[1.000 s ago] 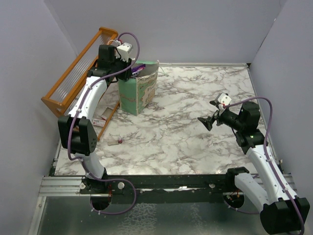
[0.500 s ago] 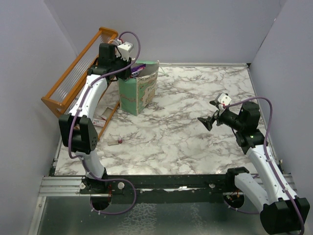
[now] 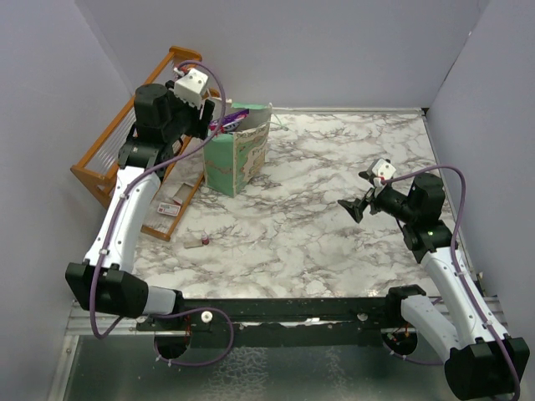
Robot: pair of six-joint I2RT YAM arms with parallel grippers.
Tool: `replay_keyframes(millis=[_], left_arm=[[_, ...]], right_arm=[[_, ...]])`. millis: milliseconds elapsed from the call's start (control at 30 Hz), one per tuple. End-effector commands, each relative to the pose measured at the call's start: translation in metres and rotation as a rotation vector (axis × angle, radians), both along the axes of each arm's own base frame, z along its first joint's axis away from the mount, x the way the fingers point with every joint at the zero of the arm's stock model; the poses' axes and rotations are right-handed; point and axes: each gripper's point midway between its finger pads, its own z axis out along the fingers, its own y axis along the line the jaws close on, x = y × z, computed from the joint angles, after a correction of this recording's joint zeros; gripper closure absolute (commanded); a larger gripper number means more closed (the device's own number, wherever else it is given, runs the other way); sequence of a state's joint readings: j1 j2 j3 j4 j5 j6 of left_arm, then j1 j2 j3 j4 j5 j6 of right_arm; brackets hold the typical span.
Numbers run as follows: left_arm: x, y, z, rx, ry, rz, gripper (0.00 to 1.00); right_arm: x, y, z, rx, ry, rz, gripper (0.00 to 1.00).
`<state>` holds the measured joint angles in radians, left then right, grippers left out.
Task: Place the snacks into the paper bag
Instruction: Place the snack in the paper bag, then reset both arms
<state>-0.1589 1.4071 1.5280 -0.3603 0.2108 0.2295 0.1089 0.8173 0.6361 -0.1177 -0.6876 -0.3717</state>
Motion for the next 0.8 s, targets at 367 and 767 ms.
replay_keyframes(millis=[367, 767], left_arm=[[-0.065, 0.018, -0.019, -0.089, -0.060, 0.079, 0.05], [-0.096, 0.030, -0.054, -0.072, 0.002, 0.125, 0.01]], right_arm=[[0.015, -0.016, 0.003, -0.006, -0.034, -0.108, 0.01], [0.025, -0.026, 0.003, -0.012, -0.032, -0.185, 0.01]])
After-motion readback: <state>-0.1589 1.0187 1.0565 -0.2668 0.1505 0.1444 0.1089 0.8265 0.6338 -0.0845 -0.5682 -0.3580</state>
